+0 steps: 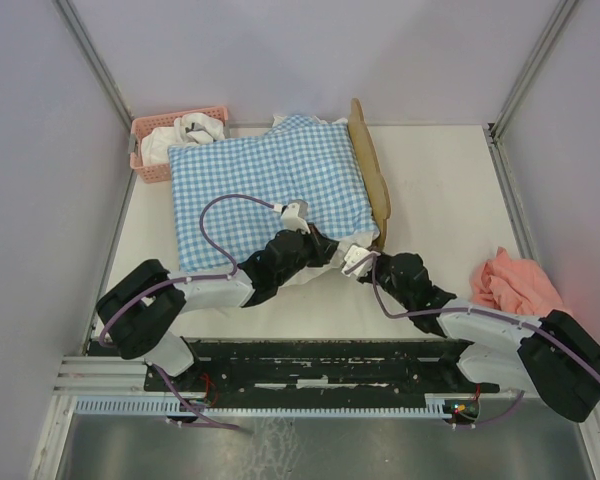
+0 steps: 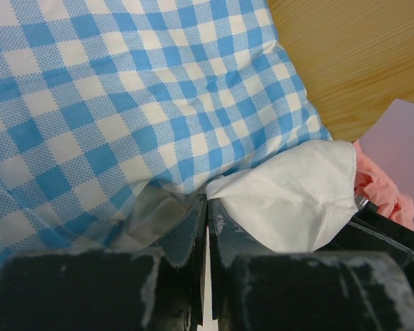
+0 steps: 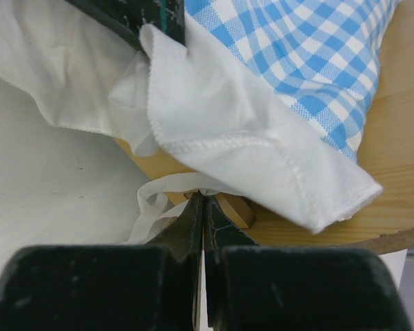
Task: Set up the pet bed
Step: Tie the ropes to the bed frame.
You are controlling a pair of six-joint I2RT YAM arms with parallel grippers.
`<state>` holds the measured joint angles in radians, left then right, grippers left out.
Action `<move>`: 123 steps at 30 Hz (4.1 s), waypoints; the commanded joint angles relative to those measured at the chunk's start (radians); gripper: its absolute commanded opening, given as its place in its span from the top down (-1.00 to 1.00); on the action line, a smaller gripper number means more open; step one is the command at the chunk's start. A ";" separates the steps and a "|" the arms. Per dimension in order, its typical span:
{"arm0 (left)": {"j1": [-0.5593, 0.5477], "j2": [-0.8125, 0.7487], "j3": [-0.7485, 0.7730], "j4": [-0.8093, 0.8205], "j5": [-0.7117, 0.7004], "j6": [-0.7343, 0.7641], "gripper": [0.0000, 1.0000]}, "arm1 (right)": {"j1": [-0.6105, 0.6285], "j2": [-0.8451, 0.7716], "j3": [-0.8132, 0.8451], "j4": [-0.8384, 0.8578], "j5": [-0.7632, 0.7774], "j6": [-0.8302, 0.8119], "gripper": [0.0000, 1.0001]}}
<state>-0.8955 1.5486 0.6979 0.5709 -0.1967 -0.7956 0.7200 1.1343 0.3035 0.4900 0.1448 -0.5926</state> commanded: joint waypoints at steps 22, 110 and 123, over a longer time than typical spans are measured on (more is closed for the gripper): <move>0.028 -0.161 -0.016 -0.188 -0.089 -0.081 0.45 | -0.034 0.044 -0.081 0.327 -0.183 -0.198 0.95; -0.127 0.158 0.038 0.355 0.016 0.293 0.95 | -0.113 0.105 -0.061 0.332 -0.279 -0.169 0.95; -0.125 0.167 0.040 0.346 0.004 0.271 0.92 | -0.114 0.118 -0.092 0.422 -0.316 -0.174 0.95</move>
<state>-1.0229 1.7401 0.7387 0.8692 -0.1783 -0.4900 0.6083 1.2518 0.2047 0.7776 -0.1371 -0.7574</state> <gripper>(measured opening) 0.034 0.026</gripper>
